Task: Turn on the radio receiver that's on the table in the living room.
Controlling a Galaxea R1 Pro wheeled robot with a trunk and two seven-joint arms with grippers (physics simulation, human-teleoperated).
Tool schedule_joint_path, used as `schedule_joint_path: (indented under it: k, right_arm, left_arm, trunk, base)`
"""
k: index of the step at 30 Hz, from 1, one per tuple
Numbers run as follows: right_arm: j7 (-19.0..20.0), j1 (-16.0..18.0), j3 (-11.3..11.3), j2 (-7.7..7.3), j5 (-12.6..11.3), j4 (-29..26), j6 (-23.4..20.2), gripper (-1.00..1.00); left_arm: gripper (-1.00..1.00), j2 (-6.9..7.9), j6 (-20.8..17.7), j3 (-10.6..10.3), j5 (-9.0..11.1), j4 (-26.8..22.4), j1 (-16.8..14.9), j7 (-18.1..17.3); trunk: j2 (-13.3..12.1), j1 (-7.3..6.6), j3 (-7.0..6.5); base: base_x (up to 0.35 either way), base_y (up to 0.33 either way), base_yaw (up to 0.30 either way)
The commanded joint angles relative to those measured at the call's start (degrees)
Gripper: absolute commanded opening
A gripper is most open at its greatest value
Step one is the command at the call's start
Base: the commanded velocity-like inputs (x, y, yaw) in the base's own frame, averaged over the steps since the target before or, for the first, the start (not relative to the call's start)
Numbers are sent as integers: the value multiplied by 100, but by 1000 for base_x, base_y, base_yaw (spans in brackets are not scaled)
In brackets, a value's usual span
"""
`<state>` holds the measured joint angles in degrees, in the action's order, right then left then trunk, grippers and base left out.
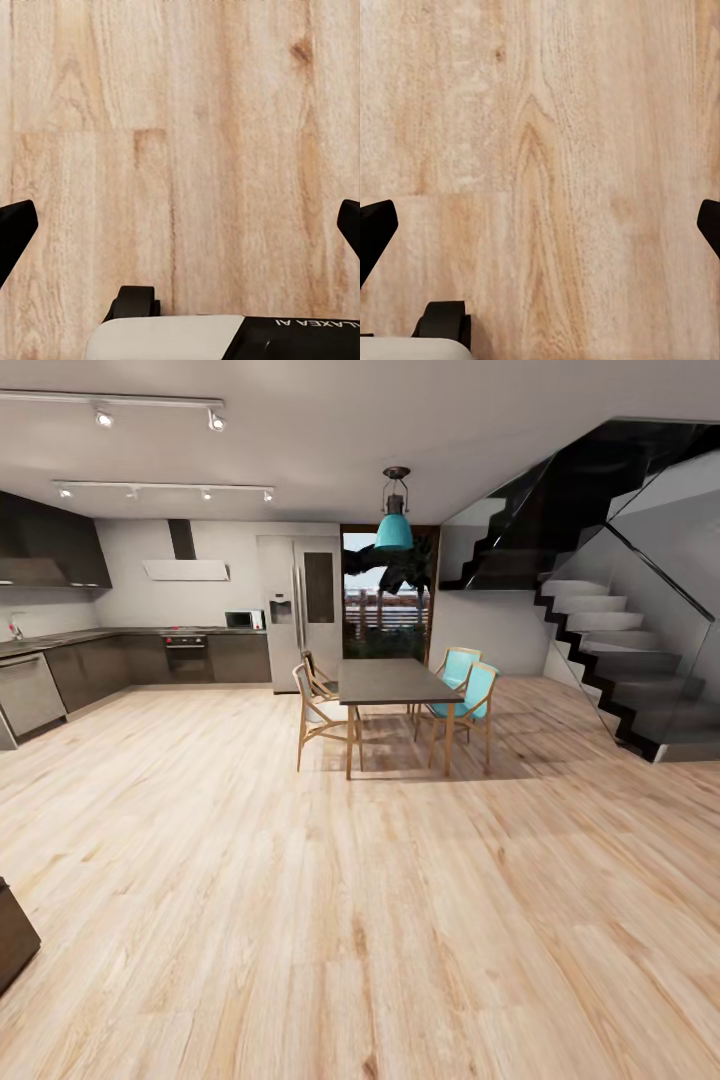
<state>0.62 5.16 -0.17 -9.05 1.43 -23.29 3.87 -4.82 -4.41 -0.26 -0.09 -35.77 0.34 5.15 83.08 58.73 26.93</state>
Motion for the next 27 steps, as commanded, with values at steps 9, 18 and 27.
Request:
schedule_joint_path:
  k: [9,18,27]
  right_arm:
    - [0,-3,0,1,-2,0,3,100]
    - [0,0,0,0,-2,0,2,100]
    - [0,-1,-4,2,-2,0,6,100]
  left_arm:
    - [100,7,12,0,0,0,0,3]
    - [100,7,31,7,0,0,1,3]
    - [100,7,36,9,-2,0,-2,5]
  trunk:
    - [0,0,0]
    - [0,0,0]
    - [0,0,0]
  base:
    - [0,0,-231]
    - [0,0,-274]
    - [0,0,-275]
